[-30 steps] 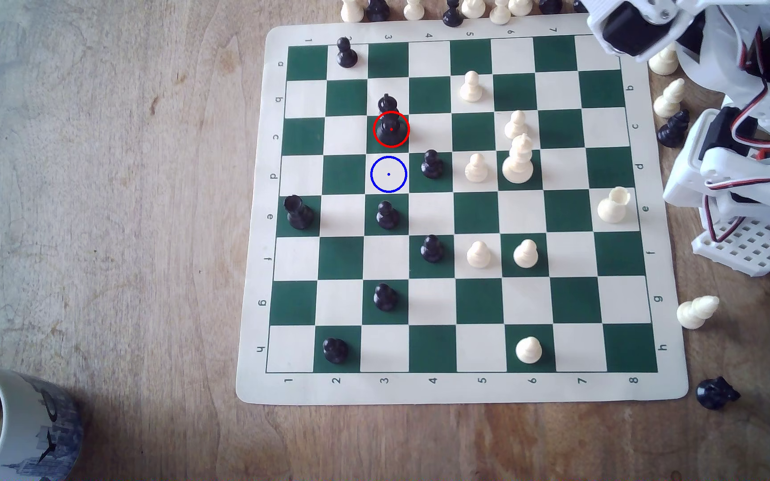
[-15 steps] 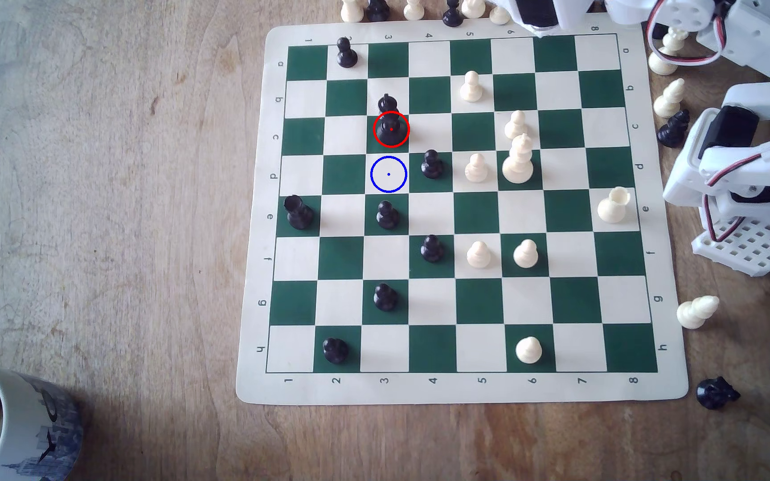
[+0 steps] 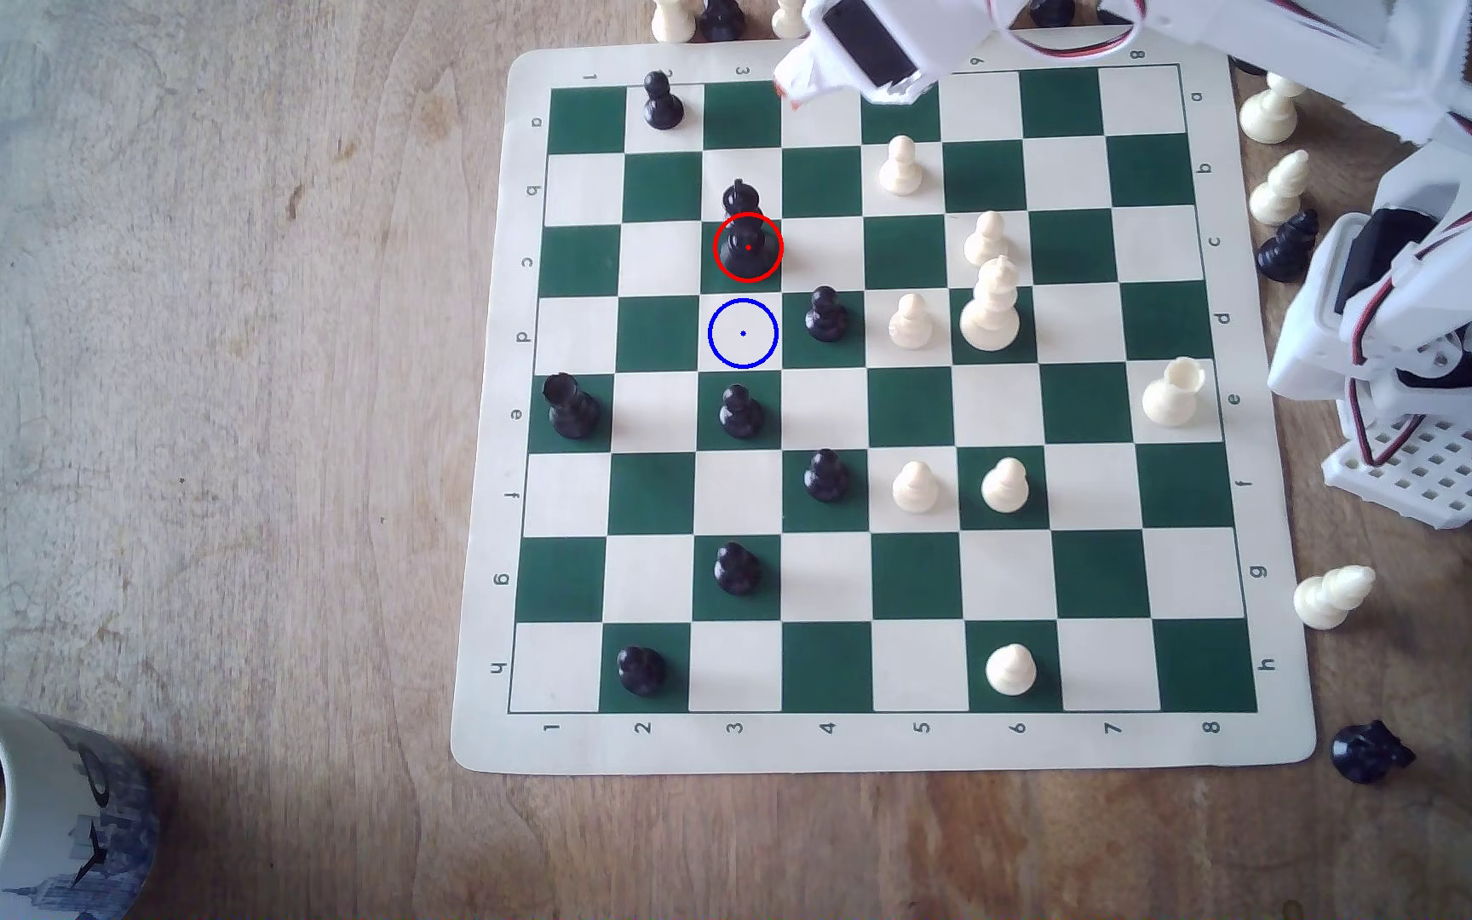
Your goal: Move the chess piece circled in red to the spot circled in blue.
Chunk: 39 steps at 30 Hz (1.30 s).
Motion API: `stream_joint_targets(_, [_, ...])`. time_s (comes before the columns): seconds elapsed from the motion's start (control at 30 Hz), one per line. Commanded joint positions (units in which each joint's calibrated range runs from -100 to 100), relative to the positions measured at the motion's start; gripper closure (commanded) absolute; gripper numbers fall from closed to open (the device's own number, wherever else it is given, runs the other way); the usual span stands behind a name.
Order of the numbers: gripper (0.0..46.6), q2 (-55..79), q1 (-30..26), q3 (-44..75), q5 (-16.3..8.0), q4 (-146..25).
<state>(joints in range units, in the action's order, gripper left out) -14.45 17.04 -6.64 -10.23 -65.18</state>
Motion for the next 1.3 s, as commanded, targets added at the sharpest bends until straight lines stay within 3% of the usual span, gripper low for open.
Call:
stream_joint_targets(0.0, [33.7,3.67,-0.81,5.01,0.68,1.71])
stream_joint_targets(0.3, [31.7,9.95,-1.35,5.28,4.35,2.36])
stream_joint_targets(0.63, [27.9,15.13,-2.06,8.82,3.71,4.41])
stream_joint_targets(1.27, [27.6,20.23,-2.76,2.11,3.66,9.49])
